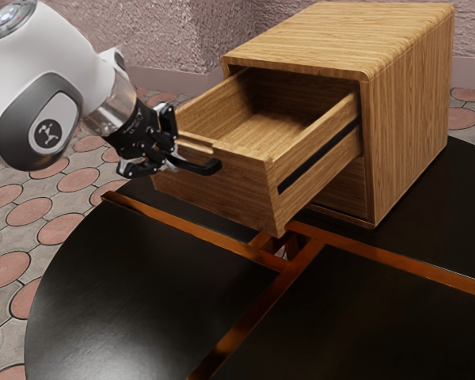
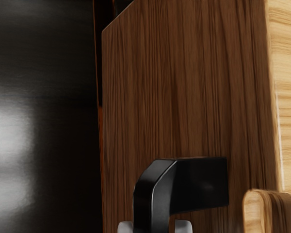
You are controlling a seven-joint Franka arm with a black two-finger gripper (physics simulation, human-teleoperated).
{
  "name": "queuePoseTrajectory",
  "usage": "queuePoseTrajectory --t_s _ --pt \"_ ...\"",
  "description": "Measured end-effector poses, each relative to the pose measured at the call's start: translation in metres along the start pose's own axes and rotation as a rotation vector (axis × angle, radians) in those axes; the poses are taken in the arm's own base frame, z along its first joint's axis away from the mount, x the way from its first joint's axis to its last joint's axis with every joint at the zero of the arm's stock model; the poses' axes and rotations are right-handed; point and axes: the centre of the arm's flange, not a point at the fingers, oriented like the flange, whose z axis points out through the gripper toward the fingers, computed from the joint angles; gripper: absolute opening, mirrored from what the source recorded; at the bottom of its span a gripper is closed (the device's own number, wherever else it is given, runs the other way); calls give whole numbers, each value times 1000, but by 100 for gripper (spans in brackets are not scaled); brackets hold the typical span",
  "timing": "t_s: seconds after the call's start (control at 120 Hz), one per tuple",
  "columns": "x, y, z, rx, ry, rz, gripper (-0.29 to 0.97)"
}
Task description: Pull the drawer handle with one arm to open the drawer
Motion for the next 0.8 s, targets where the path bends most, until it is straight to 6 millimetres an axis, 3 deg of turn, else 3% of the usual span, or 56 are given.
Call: queuePoseTrajectory --t_s 0.567,0.8 --pt "2 -18 -13 -7 9 -5 -10" --pt "-2 -24 -27 -28 8 3 32"
